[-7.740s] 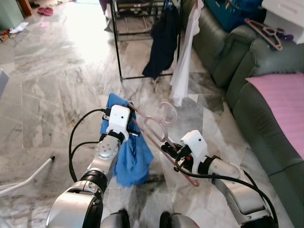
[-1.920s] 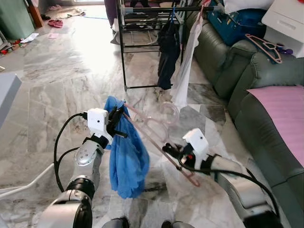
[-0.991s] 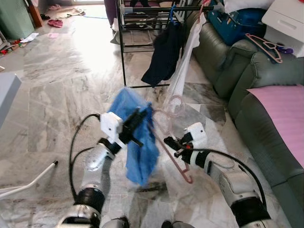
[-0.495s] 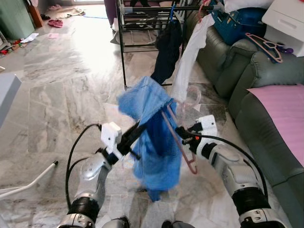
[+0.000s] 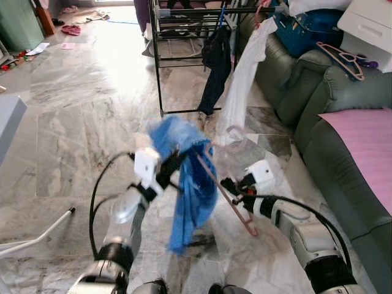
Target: Hang hanger
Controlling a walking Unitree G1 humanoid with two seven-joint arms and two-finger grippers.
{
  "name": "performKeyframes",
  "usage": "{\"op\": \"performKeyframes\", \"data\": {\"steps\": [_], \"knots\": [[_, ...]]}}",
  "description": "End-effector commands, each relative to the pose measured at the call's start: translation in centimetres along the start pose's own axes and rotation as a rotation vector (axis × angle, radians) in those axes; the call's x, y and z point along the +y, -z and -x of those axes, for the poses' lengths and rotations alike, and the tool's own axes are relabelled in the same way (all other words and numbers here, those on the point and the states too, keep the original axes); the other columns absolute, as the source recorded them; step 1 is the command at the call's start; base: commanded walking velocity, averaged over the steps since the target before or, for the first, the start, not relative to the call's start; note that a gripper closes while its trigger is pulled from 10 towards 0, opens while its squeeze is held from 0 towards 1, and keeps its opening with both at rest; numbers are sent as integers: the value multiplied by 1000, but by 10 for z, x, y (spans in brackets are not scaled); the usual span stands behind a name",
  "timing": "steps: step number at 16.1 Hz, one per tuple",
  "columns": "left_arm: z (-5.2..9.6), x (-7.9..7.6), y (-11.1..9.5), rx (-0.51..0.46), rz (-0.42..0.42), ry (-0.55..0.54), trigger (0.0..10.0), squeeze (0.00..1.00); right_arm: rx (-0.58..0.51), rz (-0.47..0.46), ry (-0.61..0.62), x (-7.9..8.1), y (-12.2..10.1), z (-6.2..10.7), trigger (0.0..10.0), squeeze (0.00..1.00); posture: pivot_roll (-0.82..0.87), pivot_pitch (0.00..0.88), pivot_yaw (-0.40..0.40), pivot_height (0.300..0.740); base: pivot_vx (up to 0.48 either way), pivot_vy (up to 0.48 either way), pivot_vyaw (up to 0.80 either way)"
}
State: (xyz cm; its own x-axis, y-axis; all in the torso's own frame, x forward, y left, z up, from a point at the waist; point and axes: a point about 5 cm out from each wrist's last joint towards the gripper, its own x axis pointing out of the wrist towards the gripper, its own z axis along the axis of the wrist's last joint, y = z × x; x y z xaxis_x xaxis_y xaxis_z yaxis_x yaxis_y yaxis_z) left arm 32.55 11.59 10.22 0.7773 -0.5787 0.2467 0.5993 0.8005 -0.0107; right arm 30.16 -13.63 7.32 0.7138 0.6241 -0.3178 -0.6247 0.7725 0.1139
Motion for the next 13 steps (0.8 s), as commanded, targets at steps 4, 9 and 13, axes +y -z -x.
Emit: {"op": "performKeyframes", "data": {"steps": [4,9,13], "knots": [[-10,0,-15,-72,-34,36,0,0,-14,36,20,0,-3,0,10000,0,-220,119,-16,740,0,0,0],[17,-12,10,14,45,127,0,0,-123,28,195,-27,-26,3,10000,0,-213,123,-15,740,0,0,0],[23,-24,30,122,56,165,3176,0,-178,23,134,-20,-41,-2,10000,0,-211,121,-20,740,0,0,0]]}}
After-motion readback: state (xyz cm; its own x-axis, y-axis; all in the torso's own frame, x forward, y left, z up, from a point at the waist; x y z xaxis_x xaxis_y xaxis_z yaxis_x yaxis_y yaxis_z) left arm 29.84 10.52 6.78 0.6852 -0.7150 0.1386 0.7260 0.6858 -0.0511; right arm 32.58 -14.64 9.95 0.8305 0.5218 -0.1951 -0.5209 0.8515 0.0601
